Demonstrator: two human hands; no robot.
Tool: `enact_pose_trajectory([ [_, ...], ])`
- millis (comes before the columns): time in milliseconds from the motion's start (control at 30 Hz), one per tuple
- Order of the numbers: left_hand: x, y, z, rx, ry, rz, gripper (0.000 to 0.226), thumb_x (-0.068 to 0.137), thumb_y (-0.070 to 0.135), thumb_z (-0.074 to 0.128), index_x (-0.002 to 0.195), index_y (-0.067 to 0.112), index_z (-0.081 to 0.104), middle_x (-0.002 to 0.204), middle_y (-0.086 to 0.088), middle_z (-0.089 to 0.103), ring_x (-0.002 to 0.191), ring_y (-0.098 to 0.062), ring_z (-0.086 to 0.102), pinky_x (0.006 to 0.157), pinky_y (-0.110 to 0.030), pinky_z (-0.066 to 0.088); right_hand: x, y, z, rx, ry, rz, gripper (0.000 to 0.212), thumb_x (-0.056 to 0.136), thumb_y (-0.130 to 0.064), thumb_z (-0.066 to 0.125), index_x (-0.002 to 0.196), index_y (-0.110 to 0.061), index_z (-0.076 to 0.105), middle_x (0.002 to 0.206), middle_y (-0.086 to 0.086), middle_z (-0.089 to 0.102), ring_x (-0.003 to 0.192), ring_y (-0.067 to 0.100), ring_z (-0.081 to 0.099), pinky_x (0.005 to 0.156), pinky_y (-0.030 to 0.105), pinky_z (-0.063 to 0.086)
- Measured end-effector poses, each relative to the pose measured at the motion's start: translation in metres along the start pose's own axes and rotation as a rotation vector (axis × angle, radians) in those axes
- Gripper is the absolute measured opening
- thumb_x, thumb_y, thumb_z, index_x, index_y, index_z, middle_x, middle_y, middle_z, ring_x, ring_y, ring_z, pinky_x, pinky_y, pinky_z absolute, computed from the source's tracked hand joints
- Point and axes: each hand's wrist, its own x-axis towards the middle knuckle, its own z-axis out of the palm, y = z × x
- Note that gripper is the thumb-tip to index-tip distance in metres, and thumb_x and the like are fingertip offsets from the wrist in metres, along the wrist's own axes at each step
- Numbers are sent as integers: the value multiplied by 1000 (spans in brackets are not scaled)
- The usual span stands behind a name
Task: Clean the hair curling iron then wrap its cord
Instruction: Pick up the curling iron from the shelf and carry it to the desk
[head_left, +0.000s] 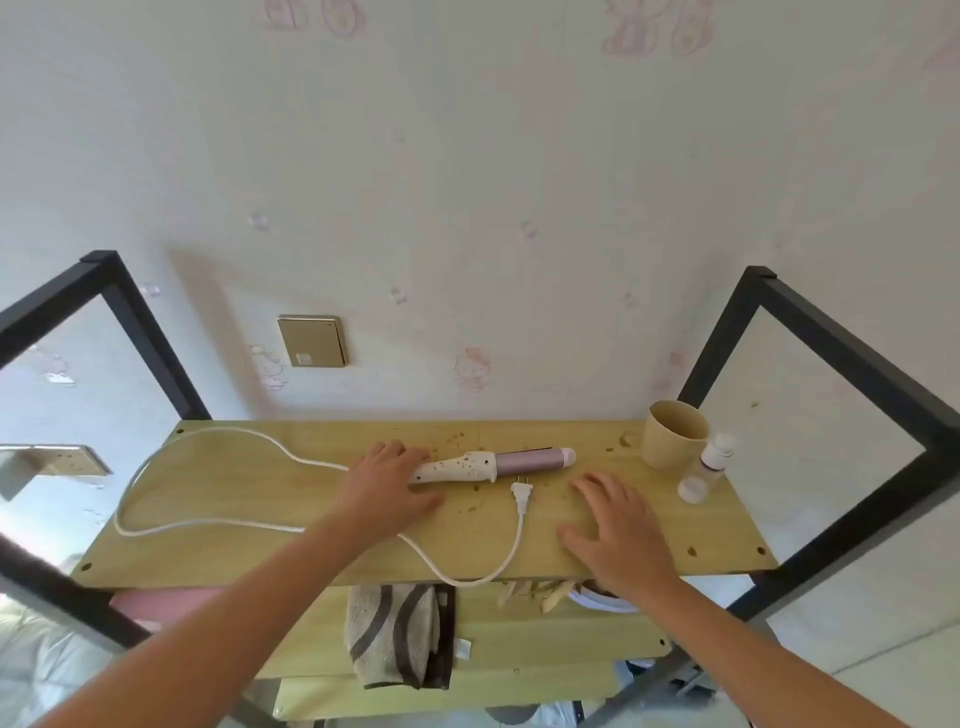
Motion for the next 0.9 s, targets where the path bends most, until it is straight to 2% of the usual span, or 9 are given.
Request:
enact_pose_trajectory([
  [67,4,0,-1,-27,3,2,44,81,68,51,110,37,62,97,13,58,92,-13,57,69,-29,43,2,0,0,-16,17,-18,64,86,-69,43,140,-34,47,144,-14,43,136,15,39,117,41,34],
  [100,5,1,-2,-27,1,5,35,80,68,48,94,37,59,88,14,57,81,-12,58,59,-27,39,2,1,0,-28,24,-20,64,87,-69,43,140,-34,47,145,-13,43,137,15,39,118,41,34],
  [200,5,4,-1,-13,5,28,26,82,60,48,77,34,49,73,12,57,62,-4,54,48,-25,32,2,3,2,-26,31,-28,64,87,-69,42,141,-34,47,146,-13,43,138,15,39,118,41,34],
  [433,-23,7,-15,-10,64,56,21,92,43,63,82,32,48,60,10,56,51,-8,54,43,-26,32,0,1,-5,109,2,4,54,88,-58,55,137,-34,54,146,-14,45,138,14,39,117,43,34],
  [533,-61,5,-24,-94,86,6,21,92,41,67,81,31,52,58,7,58,49,-11,55,42,-26,37,-11,-8,-14,371,8,74,31,90,-44,65,120,-36,64,131,-21,54,128,10,47,110,41,40],
  [600,-95,2,-28,-136,122,-46,23,91,40,69,79,31,52,54,7,57,45,-12,54,41,-26,37,-29,-23,-20,534,6,100,23,90,-43,64,112,-40,66,118,-28,59,120,6,53,104,40,44],
  [700,-153,-4,-31,-192,172,-150,24,86,41,73,76,33,53,48,9,54,40,-6,49,40,-26,40,-70,-52,-23,714,-6,75,24,87,-50,59,108,-43,68,115,-24,65,116,1,57,99,35,46],
  [800,-208,-10,-28,-290,199,-284,22,84,34,78,77,30,58,51,7,59,43,-11,55,44,-37,49,-109,-82,-19,817,-53,67,25,88,-46,59,110,-39,69,119,-18,66,119,5,59,99,33,47],
  [900,-258,-14,-21,-399,209,-393,19,84,31,77,80,29,59,60,10,63,48,-14,56,43,-31,44,-142,-103,-9,836,-144,71,35,86,-48,58,118,-37,68,128,-18,63,129,5,54,106,36,44],
])
